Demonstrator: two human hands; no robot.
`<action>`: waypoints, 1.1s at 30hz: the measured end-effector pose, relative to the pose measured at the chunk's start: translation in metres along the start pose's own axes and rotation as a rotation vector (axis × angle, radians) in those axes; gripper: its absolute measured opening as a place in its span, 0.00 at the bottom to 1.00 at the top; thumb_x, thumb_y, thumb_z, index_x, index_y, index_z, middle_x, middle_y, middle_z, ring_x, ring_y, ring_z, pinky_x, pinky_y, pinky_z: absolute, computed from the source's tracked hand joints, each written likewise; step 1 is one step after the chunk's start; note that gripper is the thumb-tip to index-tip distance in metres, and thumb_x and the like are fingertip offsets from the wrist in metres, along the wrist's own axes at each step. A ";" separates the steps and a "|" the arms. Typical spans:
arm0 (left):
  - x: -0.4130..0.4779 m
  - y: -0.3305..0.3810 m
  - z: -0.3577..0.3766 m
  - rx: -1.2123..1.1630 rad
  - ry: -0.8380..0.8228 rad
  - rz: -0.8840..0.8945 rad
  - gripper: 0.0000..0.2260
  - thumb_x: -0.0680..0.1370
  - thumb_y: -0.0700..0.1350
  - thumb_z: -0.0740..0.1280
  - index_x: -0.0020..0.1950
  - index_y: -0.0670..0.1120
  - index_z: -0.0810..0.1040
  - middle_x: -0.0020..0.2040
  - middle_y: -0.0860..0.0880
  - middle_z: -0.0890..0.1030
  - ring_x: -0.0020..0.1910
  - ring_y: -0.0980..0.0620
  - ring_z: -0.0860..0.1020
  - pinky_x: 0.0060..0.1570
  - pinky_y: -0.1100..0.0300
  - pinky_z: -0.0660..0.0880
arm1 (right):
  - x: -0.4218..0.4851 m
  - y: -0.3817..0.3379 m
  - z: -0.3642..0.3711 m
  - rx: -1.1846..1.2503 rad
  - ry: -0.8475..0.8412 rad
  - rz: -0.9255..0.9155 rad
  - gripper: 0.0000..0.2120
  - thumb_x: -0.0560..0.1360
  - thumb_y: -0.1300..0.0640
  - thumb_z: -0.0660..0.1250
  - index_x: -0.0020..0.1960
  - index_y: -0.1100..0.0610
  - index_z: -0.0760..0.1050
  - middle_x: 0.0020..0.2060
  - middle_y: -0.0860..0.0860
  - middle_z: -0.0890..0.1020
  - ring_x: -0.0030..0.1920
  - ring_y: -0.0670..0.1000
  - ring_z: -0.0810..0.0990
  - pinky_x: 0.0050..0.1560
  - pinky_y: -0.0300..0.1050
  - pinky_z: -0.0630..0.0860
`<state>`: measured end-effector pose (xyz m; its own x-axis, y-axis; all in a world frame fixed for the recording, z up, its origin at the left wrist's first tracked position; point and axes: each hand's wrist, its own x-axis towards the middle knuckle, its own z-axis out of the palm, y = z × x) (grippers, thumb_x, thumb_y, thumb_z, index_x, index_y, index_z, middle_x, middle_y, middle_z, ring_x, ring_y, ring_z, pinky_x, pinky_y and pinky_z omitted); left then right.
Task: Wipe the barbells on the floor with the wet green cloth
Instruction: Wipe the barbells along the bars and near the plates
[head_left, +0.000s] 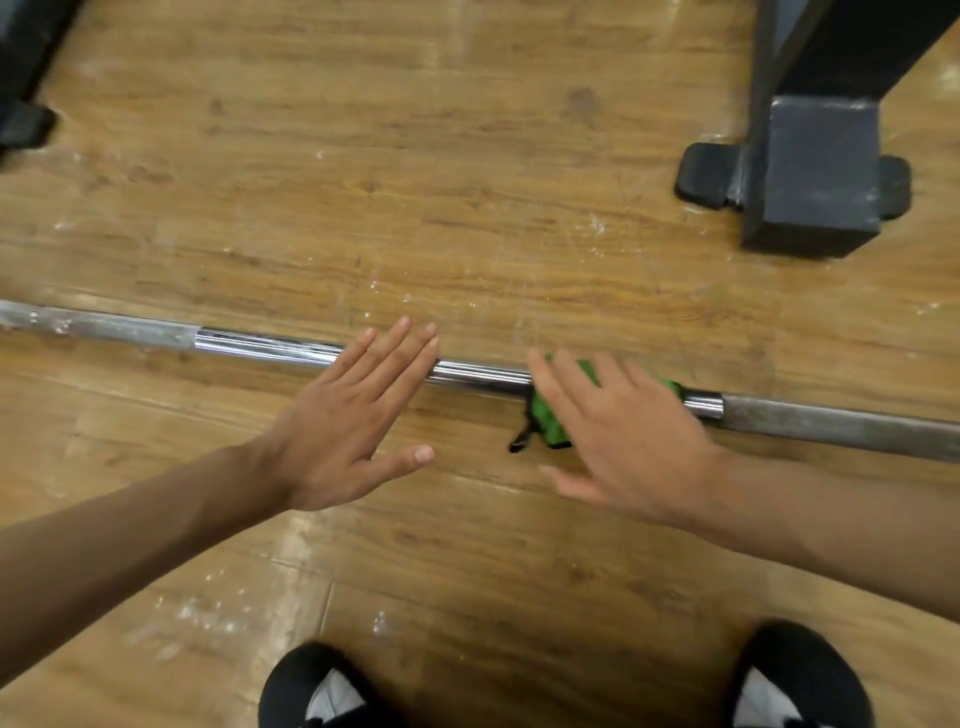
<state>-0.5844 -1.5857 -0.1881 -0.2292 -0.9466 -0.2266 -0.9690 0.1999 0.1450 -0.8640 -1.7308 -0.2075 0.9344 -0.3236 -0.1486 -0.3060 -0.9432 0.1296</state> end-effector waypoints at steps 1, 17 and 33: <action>0.001 0.001 0.000 0.000 0.007 -0.007 0.40 0.84 0.69 0.46 0.85 0.39 0.49 0.85 0.42 0.50 0.85 0.43 0.46 0.81 0.42 0.48 | -0.019 0.014 0.002 -0.021 -0.020 0.028 0.50 0.78 0.29 0.55 0.82 0.67 0.49 0.70 0.65 0.69 0.59 0.66 0.75 0.58 0.60 0.76; 0.013 0.006 -0.003 -0.005 -0.021 -0.112 0.43 0.82 0.72 0.44 0.85 0.41 0.50 0.84 0.43 0.56 0.85 0.46 0.47 0.82 0.45 0.46 | 0.058 -0.031 -0.015 -0.074 -0.029 -0.002 0.54 0.75 0.26 0.55 0.82 0.68 0.50 0.71 0.63 0.69 0.64 0.64 0.73 0.61 0.57 0.72; 0.008 0.027 0.007 0.063 0.020 -0.186 0.49 0.78 0.77 0.47 0.82 0.37 0.60 0.80 0.40 0.66 0.83 0.40 0.57 0.81 0.39 0.53 | -0.045 0.025 0.001 -0.011 -0.151 0.199 0.50 0.74 0.28 0.56 0.75 0.70 0.62 0.58 0.64 0.75 0.53 0.65 0.75 0.52 0.59 0.75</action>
<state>-0.6130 -1.5860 -0.1930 -0.0447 -0.9733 -0.2251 -0.9985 0.0361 0.0421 -0.9141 -1.7397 -0.1990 0.8179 -0.5112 -0.2641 -0.4784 -0.8592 0.1816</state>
